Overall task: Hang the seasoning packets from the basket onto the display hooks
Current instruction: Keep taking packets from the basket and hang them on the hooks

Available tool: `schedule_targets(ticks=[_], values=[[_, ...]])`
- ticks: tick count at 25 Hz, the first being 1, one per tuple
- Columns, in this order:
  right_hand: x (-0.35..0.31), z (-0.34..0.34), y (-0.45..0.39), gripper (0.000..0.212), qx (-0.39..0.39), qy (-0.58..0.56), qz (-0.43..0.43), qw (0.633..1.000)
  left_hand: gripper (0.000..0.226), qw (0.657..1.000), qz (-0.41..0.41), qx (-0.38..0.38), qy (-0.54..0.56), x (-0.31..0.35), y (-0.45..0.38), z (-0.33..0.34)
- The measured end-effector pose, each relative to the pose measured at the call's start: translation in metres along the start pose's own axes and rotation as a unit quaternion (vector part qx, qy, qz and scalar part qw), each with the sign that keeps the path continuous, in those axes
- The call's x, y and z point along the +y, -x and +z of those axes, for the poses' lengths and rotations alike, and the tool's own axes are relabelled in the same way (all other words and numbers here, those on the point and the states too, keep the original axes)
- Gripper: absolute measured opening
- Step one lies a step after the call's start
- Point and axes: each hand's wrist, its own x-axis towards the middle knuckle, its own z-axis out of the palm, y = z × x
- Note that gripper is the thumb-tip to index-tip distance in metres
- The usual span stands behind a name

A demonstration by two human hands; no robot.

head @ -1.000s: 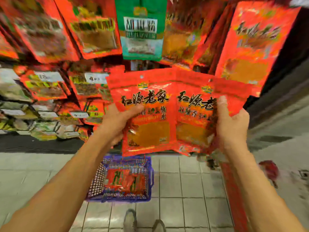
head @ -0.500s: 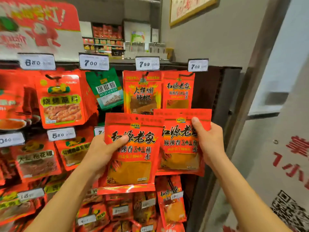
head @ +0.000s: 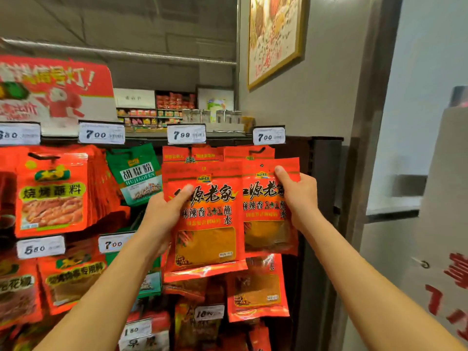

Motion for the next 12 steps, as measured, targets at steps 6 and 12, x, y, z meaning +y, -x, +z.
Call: schedule_targets(ticks=[6,12], values=[[0.0,0.01,-0.07,0.025,0.016,-0.02,0.031,0.999,0.012,1.0,0.015,0.011,0.006,0.005,-0.03,0.031],[0.005,0.022,-0.09,0.027,0.038,-0.015,0.024,0.999,0.01,1.0,0.011,0.014,-0.012,0.001,-0.047,0.042]])
